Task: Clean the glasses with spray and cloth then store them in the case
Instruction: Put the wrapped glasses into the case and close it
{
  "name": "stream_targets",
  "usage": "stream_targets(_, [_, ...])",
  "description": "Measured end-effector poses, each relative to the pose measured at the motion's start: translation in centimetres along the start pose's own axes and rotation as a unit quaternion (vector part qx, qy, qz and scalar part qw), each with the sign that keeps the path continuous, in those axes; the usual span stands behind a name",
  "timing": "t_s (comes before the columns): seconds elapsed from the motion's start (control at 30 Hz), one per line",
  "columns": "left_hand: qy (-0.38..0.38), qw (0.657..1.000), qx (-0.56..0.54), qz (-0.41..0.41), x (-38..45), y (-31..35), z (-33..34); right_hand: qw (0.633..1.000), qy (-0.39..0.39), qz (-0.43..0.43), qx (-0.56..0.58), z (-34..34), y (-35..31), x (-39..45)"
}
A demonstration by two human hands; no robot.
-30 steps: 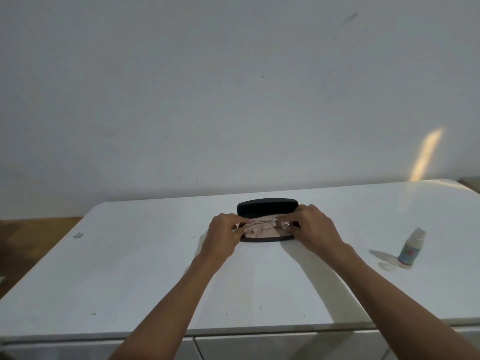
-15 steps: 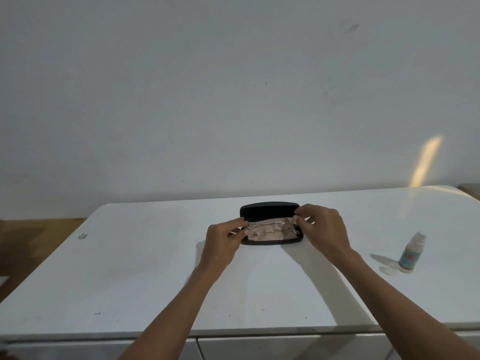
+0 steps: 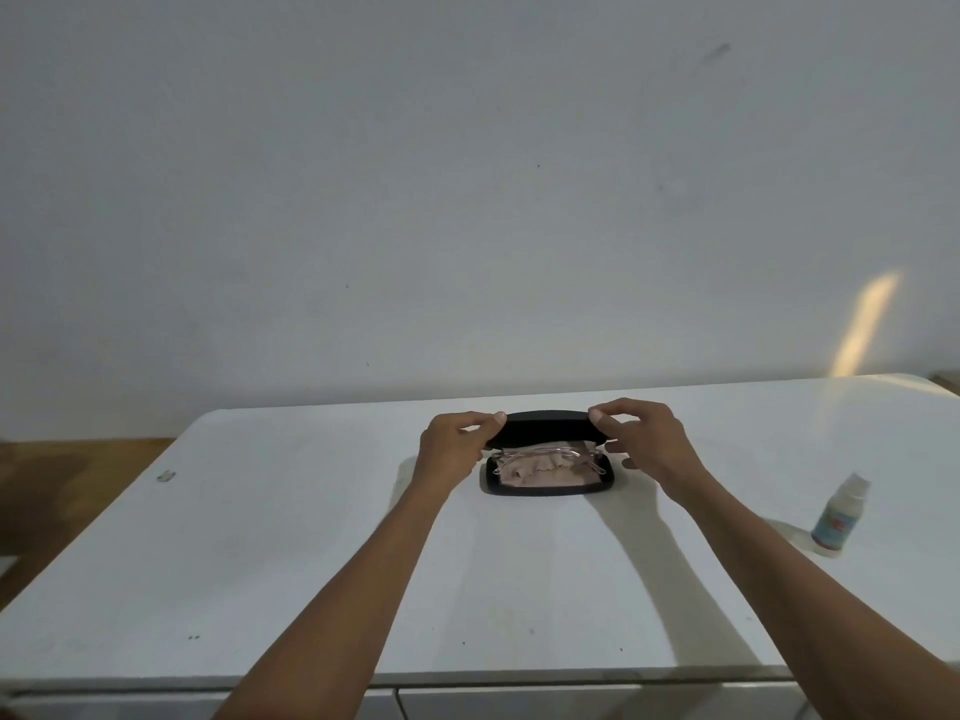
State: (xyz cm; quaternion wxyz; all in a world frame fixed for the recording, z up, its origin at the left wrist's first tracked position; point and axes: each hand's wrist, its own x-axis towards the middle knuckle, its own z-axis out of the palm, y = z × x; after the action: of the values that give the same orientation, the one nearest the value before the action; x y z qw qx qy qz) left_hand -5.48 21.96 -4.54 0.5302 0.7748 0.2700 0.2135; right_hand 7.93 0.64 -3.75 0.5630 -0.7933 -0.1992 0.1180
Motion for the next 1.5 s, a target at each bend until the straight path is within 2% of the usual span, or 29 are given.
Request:
stream_targets(0.13, [-0.028, 0.997, -0.072, -0.03, -0.3, -0.7, -0.7, 1.0, -0.021, -0.004, 0.006, -0.3, 0.4, -0.2])
stream_targets(0.3, [-0.066, 0.99, -0.126, -0.024, -1.2, -1.4, -1.1, 0.999, -0.051, -0.011, 0.016, -0.7, 1.2, -1.6])
stream_targets(0.4, [-0.069, 0.993, -0.098, 0.007, -2.1, -2.7, -1.2, 0.998, -0.042, -0.049, -0.026, -0.5, 2.3, -2.8])
stream_targets(0.57, [-0.025, 0.994, -0.023, 0.102, -3.1, -4.0, -1.0, 0.995, -0.003, -0.088, -0.044, 0.1, 3.8, -4.3])
stream_targets(0.77, [-0.063, 0.991, 0.053, 0.11, -4.1, -4.5, -0.7, 0.984, -0.03, -0.127, -0.123, 0.6, 3.5, -5.5])
stream_targets(0.9, [-0.045, 0.989, 0.067, 0.121, -4.2, -4.6, 0.0, 0.964, -0.029, -0.165, -0.209, 1.4, 3.6, -5.9])
stream_targets(1.13, [-0.012, 0.991, 0.05, 0.126, -3.1, -4.4, 0.5, 0.968, -0.011, -0.141, -0.208, 2.0, 3.2, -4.4])
stream_targets(1.5, [0.027, 0.993, 0.021, 0.111, 5.6, -3.6, 2.2, 0.979, 0.018, -0.114, -0.168, 4.1, 2.2, 4.5])
